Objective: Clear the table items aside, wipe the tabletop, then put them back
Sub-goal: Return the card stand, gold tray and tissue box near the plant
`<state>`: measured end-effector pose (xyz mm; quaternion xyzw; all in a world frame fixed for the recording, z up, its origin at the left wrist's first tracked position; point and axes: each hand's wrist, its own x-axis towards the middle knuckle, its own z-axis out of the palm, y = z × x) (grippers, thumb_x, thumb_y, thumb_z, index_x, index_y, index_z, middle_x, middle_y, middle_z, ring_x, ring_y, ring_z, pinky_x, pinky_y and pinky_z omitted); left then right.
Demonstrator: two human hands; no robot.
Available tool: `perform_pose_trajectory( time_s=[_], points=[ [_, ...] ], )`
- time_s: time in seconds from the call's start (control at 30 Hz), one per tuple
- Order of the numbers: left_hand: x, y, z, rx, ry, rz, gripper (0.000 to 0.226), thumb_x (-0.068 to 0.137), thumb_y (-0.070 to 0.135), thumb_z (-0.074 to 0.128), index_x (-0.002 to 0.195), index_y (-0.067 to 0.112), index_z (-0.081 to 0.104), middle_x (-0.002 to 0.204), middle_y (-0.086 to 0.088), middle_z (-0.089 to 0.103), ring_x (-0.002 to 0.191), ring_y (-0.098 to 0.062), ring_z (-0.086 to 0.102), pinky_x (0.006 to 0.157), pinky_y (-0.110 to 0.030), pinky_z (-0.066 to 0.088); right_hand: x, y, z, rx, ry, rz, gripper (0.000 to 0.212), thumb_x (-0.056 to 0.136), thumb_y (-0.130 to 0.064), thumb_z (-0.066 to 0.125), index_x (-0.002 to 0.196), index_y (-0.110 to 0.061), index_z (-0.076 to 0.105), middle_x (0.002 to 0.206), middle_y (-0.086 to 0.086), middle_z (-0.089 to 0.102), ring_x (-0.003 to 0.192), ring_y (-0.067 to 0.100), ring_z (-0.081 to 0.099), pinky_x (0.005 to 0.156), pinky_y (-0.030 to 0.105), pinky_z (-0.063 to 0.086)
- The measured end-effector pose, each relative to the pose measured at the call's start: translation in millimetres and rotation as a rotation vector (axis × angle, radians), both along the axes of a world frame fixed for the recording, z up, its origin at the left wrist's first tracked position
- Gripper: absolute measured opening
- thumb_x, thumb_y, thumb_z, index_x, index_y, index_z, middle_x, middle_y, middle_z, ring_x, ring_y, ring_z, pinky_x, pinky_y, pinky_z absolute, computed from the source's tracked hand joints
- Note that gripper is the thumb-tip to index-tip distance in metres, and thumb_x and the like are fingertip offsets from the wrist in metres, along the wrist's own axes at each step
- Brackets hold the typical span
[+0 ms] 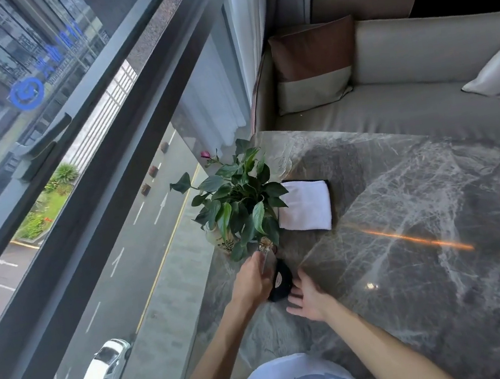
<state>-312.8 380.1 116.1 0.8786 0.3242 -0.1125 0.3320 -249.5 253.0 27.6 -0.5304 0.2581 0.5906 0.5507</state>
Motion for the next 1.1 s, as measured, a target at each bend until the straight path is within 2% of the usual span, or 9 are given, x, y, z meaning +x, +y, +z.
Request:
perform_pose_trajectory(
  time_s=[0.1, 0.17, 0.27, 0.33, 0.4, 0.57, 0.77, 0.9, 1.1],
  points=[
    [0.5, -4.4, 6.9, 0.053, 0.06, -0.071, 0.027, 0.092, 0.019, 0.049, 0.114, 0.005, 0.047, 0.11, -0.018, 0.06, 0.1, -0.038, 0.057, 0.081, -0.044, 0.047, 10.1, -19.9, 5.9, 0.009, -0.096, 0.129, 0.063, 0.098, -0.056, 0.029, 0.145, -0.015, 0.038, 0.146, 0.012, 0.046, 0.131, 0.031, 0.045, 0.105, 0.047, 0.04],
    [1.6, -12.7, 11.6, 0.123, 0.094, -0.134, 0.042, 0.092, 0.019, 0.046, 0.13, 0.004, 0.037, 0.118, -0.021, 0.058, 0.105, -0.04, 0.056, 0.086, -0.046, 0.047, 20.3, -40.3, 12.9, 0.01, -0.212, 0.202, 0.058, 0.099, -0.051, 0.031, 0.141, -0.013, 0.043, 0.135, 0.01, 0.055, 0.12, 0.028, 0.054, 0.099, 0.042, 0.044],
    [4.1, -35.3, 21.3, 0.313, 0.03, -0.146, 0.053, 0.089, 0.021, 0.047, 0.139, 0.008, 0.033, 0.128, -0.016, 0.055, 0.114, -0.038, 0.053, 0.092, -0.045, 0.049, 38.2, -83.9, 29.3, -0.04, -0.426, 0.244, 0.045, 0.101, -0.04, 0.036, 0.129, -0.01, 0.055, 0.127, 0.012, 0.06, 0.106, 0.023, 0.057, 0.089, 0.035, 0.044],
    [9.7, -54.7, 25.4, 0.497, -0.028, -0.201, 0.058, 0.083, 0.021, 0.05, 0.139, 0.011, 0.041, 0.135, -0.012, 0.054, 0.124, -0.034, 0.049, 0.102, -0.042, 0.044, 47.0, -122.1, 44.8, -0.106, -0.644, 0.287, 0.036, 0.099, -0.037, 0.043, 0.116, -0.014, 0.065, 0.126, 0.008, 0.063, 0.108, 0.019, 0.058, 0.093, 0.033, 0.043],
    [17.2, -80.3, 27.7, 0.564, -0.061, -0.235, 0.059, 0.077, 0.02, 0.056, 0.135, 0.013, 0.049, 0.136, -0.013, 0.054, 0.13, -0.038, 0.045, 0.108, -0.045, 0.038, 50.6, -169.0, 64.7, -0.209, -0.871, 0.381, 0.036, 0.097, -0.04, 0.047, 0.119, -0.017, 0.065, 0.126, -0.001, 0.064, 0.117, 0.016, 0.058, 0.1, 0.03, 0.043],
    [36.4, -167.7, 19.9, 0.454, 0.005, -0.427, 0.044, 0.079, 0.029, 0.052, 0.121, 0.015, 0.06, 0.127, -0.014, 0.058, 0.126, -0.04, 0.045, 0.106, -0.047, 0.036, 41.1, -292.1, 89.8, -0.521, -1.233, 0.498, 0.05, 0.094, -0.044, 0.05, 0.134, -0.014, 0.055, 0.136, 0.004, 0.056, 0.127, 0.022, 0.051, 0.107, 0.032, 0.038],
    [57.9, -307.3, -1.0, 0.359, 0.101, -0.604, 0.05, 0.093, 0.043, 0.04, 0.139, 0.024, 0.042, 0.145, -0.008, 0.043, 0.139, -0.035, 0.029, 0.116, -0.049, 0.018, 26.2, -445.5, 75.9, -0.74, -1.306, 0.539, 0.103, 0.075, -0.086, 0.01, 0.132, -0.015, 0.057, 0.139, 0.008, 0.055, 0.131, 0.027, 0.049, 0.11, 0.04, 0.038],
    [71.5, -415.5, -2.5, 0.305, 0.155, -0.633, 0.051, 0.096, 0.046, 0.035, 0.143, 0.027, 0.035, 0.153, -0.006, 0.032, 0.145, -0.033, 0.019, 0.117, -0.052, 0.013, 30.0, -542.1, 71.5, -0.748, -1.236, 0.684, 0.106, 0.073, -0.087, 0.003, 0.139, -0.018, 0.049, 0.146, 0.011, 0.047, 0.137, 0.029, 0.042, 0.114, 0.041, 0.033],
    [78.8, -540.1, 4.8, 0.269, 0.164, -0.672, 0.059, 0.096, 0.048, 0.034, 0.15, 0.03, 0.02, 0.155, -0.004, 0.028, 0.146, -0.03, 0.018, 0.117, -0.055, 0.012, 46.7, -646.2, 69.7, -0.714, -1.184, 0.833, 0.097, 0.074, -0.085, 0.011, 0.149, -0.025, 0.028, 0.154, -0.001, 0.031, 0.14, 0.028, 0.03, 0.114, 0.043, 0.028]
  ],
)
